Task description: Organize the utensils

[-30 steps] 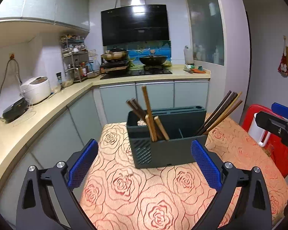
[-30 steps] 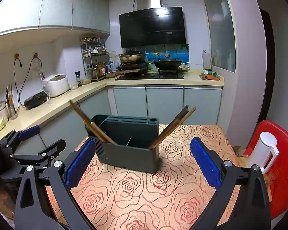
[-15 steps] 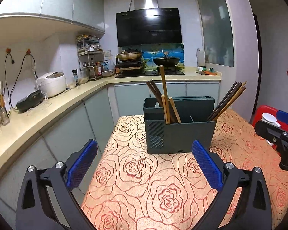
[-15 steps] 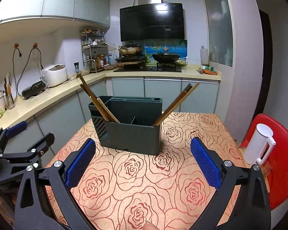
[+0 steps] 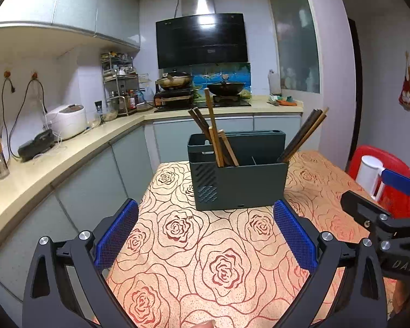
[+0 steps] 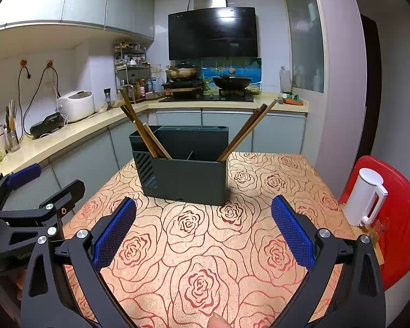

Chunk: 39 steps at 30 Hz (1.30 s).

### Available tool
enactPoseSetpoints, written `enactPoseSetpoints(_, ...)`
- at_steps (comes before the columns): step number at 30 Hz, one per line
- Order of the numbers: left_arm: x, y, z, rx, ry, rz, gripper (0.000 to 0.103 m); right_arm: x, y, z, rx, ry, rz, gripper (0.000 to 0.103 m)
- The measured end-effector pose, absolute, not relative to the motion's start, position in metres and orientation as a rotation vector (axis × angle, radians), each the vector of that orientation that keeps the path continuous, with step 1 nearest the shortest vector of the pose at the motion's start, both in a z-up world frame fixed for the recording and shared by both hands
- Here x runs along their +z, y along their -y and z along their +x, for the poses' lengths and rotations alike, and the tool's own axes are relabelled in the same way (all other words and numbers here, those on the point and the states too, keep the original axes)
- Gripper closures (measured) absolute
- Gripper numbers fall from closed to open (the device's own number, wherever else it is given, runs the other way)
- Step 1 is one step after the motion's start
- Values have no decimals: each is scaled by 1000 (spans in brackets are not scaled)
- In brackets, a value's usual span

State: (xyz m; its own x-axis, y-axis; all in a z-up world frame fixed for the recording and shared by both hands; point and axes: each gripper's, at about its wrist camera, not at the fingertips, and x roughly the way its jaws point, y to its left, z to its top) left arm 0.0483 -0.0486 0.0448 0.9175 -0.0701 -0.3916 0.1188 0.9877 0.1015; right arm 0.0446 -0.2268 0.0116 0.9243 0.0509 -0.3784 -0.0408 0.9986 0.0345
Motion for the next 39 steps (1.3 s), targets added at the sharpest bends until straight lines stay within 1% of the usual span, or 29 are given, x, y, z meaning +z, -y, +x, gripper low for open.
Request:
enactPoseSetpoints(10,38,38,60,-53,-437,104,7,11,233,46,23,-390,26,7)
enactPoseSetpoints(39,38,33,62,-48,-445,98,7,11,243,50,6,-397,43,7)
